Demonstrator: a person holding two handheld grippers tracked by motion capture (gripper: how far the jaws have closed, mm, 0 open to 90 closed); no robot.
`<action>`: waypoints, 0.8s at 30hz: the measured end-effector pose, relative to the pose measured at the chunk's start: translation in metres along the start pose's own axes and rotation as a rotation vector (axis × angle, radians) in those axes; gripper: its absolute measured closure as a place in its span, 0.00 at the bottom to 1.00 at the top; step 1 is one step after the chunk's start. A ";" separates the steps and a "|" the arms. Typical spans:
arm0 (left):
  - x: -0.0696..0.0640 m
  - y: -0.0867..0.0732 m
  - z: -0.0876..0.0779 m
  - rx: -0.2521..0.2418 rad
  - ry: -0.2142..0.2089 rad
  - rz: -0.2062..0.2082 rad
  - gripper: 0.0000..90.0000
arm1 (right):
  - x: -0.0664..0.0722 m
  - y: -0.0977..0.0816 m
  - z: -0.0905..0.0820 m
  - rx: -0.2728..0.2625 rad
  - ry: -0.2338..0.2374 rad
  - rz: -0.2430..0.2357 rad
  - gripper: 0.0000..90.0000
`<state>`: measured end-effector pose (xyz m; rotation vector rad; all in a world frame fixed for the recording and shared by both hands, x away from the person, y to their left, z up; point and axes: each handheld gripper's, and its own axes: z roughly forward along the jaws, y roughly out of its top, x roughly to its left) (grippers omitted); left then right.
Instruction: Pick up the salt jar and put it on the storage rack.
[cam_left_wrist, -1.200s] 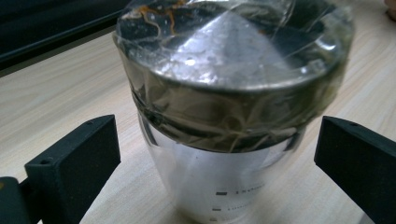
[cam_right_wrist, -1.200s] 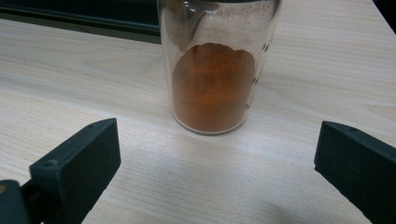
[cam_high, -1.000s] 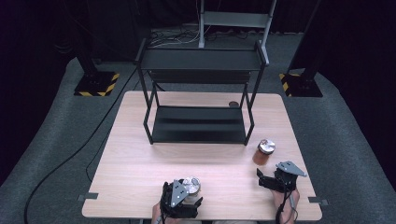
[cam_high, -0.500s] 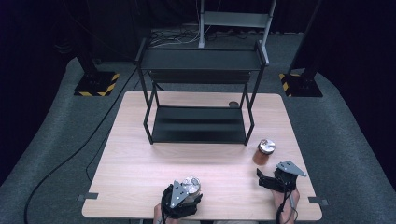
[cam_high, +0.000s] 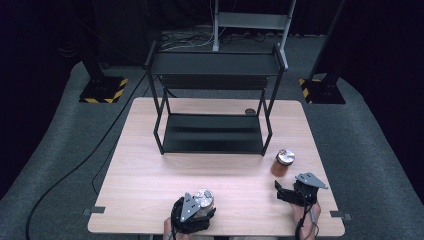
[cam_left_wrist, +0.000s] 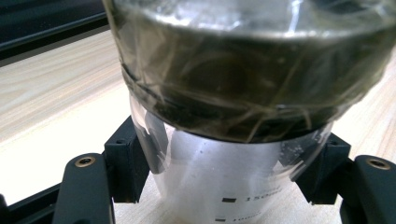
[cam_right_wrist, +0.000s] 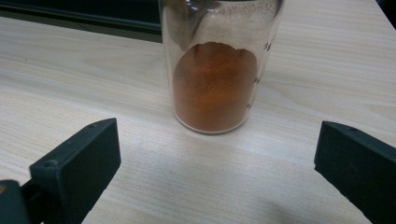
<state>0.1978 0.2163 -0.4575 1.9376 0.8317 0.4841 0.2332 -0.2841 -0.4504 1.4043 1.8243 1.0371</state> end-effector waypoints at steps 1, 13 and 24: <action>0.001 0.001 -0.001 0.000 0.000 -0.001 0.34 | 0.000 0.000 0.000 0.000 0.000 0.000 0.00; 0.010 0.011 -0.011 0.014 0.022 0.017 0.34 | -0.001 0.000 0.000 0.001 0.003 0.000 0.00; 0.025 0.016 -0.022 0.021 0.042 0.008 0.34 | -0.001 0.001 0.001 0.005 0.005 -0.005 0.00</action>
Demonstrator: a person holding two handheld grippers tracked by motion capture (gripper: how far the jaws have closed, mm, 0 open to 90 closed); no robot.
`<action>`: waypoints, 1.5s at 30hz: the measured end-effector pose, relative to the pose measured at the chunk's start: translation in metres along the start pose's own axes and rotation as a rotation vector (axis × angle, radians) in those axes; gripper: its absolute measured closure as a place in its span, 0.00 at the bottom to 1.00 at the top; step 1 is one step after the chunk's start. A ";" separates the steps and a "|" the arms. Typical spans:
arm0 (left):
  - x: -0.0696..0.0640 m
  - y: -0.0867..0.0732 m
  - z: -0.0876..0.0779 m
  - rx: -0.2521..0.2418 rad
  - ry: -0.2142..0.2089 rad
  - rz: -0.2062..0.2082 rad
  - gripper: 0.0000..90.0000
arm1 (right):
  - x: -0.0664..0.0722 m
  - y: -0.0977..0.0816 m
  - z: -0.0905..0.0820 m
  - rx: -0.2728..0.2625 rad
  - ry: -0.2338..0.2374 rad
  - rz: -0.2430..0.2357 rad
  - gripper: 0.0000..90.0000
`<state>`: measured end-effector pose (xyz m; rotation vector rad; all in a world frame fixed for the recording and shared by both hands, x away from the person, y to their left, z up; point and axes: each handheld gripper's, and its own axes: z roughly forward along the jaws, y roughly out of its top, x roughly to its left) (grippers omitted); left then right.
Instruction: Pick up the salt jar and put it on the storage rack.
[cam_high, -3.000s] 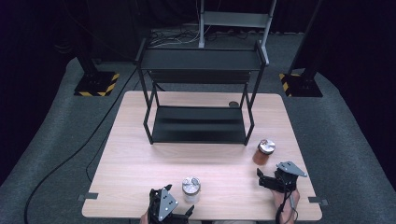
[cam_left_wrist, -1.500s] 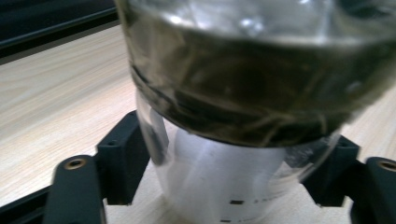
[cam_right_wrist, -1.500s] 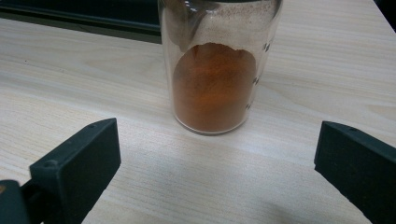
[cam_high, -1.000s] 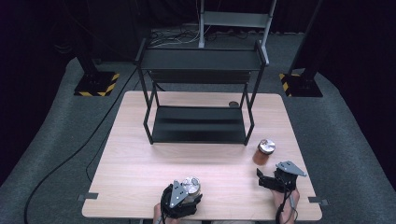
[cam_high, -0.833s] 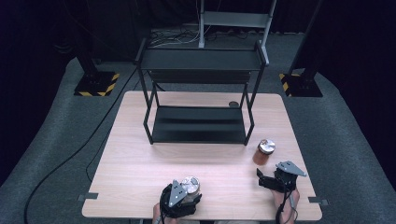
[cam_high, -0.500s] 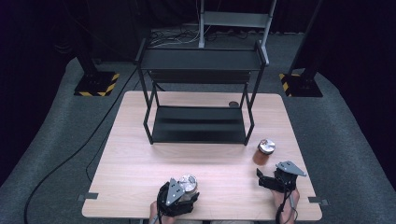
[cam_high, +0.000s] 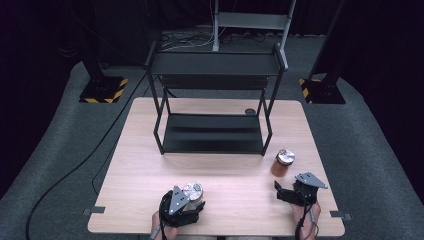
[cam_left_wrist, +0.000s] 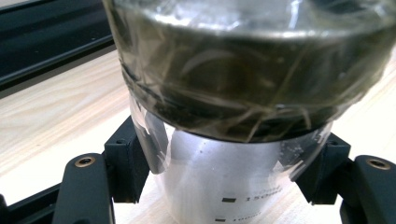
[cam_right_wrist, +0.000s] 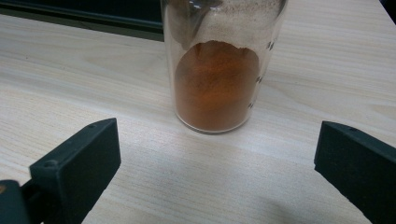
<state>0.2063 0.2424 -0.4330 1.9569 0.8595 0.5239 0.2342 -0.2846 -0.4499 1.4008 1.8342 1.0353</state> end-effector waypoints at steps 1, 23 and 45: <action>0.001 0.000 -0.001 -0.002 0.002 -0.002 0.34 | 0.000 0.000 0.000 0.000 0.001 0.001 0.00; 0.028 0.012 -0.014 -0.005 -0.001 -0.025 0.34 | -0.001 0.001 0.000 0.003 0.004 0.001 0.00; 0.057 0.040 -0.022 -0.004 0.002 -0.013 0.34 | 0.000 0.001 0.000 0.005 0.005 -0.004 0.00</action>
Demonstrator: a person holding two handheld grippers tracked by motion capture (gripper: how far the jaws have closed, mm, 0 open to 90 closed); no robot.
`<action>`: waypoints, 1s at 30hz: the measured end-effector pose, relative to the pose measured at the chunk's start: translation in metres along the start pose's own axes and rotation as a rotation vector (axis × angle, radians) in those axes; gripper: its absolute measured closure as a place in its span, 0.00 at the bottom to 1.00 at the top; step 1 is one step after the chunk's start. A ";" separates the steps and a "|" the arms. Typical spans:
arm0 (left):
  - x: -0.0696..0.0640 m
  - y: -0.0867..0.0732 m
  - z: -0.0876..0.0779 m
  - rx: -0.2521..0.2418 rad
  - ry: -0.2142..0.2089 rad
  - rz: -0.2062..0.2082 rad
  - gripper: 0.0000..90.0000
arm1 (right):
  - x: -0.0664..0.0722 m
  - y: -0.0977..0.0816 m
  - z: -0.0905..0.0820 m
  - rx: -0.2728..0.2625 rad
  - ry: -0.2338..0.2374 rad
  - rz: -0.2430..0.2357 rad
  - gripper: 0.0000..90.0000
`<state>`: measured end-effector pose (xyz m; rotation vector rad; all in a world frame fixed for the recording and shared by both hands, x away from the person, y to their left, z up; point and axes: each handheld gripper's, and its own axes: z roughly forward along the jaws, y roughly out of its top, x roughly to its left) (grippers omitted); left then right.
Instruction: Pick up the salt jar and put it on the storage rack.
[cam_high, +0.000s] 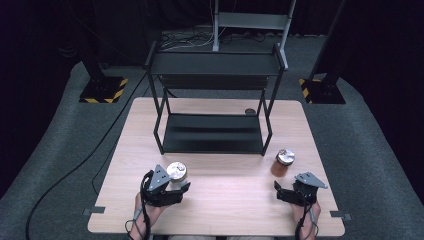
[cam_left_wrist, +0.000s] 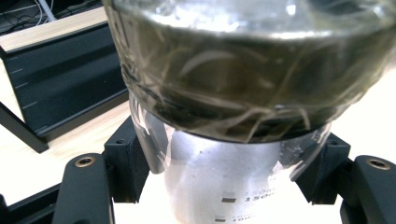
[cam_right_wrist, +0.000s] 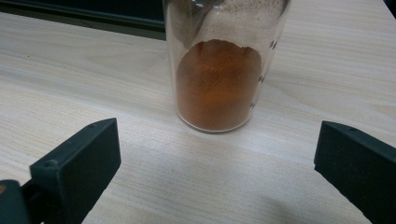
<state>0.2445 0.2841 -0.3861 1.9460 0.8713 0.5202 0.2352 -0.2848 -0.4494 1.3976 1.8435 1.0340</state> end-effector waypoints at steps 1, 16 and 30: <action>0.001 0.001 0.000 0.002 0.002 0.002 0.34 | 0.000 0.000 0.000 0.001 0.000 0.000 0.00; 0.017 0.028 0.000 0.009 0.005 0.040 0.34 | 0.000 0.000 0.000 0.002 0.000 -0.003 0.00; 0.027 0.050 -0.004 -0.002 0.010 0.062 0.34 | 0.000 0.000 0.000 0.001 0.001 -0.002 0.00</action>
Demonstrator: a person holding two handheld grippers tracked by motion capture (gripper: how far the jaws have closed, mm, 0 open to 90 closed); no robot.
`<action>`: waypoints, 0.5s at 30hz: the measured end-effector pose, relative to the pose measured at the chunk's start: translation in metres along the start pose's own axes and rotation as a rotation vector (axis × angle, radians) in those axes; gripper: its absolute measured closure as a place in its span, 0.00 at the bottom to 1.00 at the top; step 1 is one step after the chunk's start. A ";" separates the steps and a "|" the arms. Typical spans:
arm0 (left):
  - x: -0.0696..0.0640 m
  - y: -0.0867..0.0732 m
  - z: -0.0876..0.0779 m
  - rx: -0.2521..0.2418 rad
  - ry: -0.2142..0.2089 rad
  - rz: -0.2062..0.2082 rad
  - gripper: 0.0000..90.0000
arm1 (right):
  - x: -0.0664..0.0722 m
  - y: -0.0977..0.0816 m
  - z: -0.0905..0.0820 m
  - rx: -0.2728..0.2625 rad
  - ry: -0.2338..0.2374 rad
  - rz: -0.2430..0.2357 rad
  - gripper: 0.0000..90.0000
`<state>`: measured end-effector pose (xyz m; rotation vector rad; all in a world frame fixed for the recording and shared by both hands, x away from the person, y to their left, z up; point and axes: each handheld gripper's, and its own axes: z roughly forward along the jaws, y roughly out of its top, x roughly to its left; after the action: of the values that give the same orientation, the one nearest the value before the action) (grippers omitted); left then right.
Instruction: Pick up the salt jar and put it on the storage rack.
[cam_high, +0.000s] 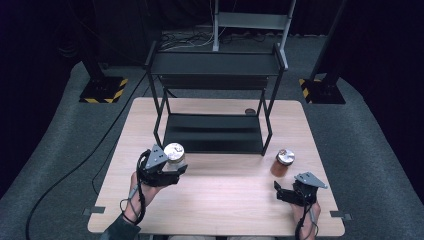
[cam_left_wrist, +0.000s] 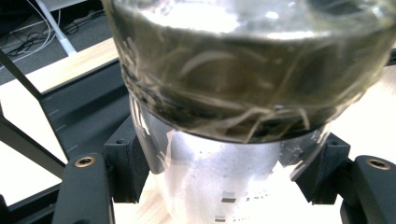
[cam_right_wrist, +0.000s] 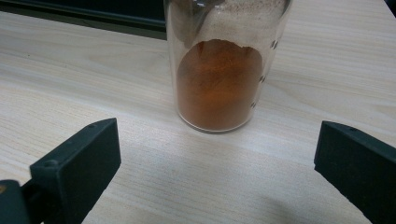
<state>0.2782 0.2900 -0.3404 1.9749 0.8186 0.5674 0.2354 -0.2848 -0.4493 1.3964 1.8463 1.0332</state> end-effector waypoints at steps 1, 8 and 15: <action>0.001 0.002 0.000 0.001 -0.002 -0.001 0.34 | 0.000 0.000 0.000 0.000 0.000 0.000 0.00; 0.012 0.013 0.001 -0.002 -0.009 -0.004 0.34 | 0.000 0.000 0.000 0.000 0.000 -0.002 0.00; 0.020 0.025 0.001 -0.005 -0.009 -0.004 0.34 | 0.000 0.001 0.000 0.003 0.002 -0.001 0.00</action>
<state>0.3000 0.2947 -0.3176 1.9694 0.8142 0.5577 0.2360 -0.2850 -0.4490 1.3966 1.8502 1.0318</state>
